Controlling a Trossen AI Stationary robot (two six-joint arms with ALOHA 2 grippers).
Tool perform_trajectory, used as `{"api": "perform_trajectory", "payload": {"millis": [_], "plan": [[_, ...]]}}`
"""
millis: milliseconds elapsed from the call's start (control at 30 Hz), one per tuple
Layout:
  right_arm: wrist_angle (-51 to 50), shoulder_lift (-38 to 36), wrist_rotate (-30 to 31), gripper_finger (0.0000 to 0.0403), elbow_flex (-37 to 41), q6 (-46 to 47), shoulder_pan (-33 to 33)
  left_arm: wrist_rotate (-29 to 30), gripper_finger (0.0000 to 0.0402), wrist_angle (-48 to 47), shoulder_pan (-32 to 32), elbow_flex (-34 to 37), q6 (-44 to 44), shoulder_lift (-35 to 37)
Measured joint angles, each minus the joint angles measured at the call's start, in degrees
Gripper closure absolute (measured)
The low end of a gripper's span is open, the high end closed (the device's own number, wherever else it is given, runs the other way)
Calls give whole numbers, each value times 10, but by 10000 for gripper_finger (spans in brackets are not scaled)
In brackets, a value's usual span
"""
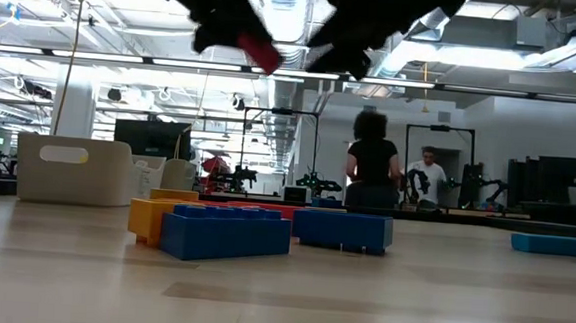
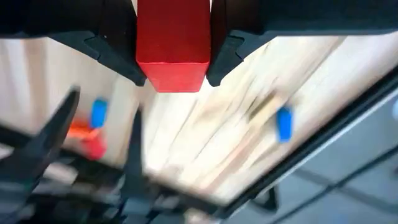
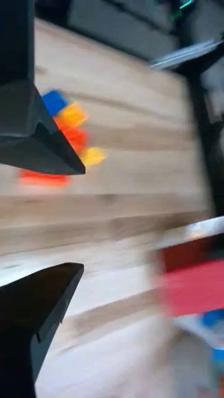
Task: Sort blocks by size
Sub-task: Put the large red wooden block into the white bin, then put the small yellow wooden block into the gray bin
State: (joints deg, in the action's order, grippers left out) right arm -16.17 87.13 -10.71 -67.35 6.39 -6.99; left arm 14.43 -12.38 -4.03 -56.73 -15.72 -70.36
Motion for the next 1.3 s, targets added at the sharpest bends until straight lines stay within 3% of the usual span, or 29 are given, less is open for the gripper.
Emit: {"api": "perform_trajectory", "payload": {"millis": [167,400,567,700,1033,1133,1300], "plan": [[-76,0,2,120,0,-9,-23,61,265,-181,-13,-13,-69,25],[-79,0,0,119,0,-9,-22,121,265,-456,-61,-13,-196,40],[-73,0,1,119,0,-4,-11,120,265,-539,-101,10,-205,40],[-60,0,4,119,0,16,-3,111,251,-548,-132,28,-194,40],[-50,4,1,119,0,26,58,75,139,-502,-174,28,-37,40],[-65,11,37,119,0,22,75,24,131,-443,-171,19,5,40],[-137,9,99,119,0,31,51,-117,133,-303,-122,16,67,36]]}}
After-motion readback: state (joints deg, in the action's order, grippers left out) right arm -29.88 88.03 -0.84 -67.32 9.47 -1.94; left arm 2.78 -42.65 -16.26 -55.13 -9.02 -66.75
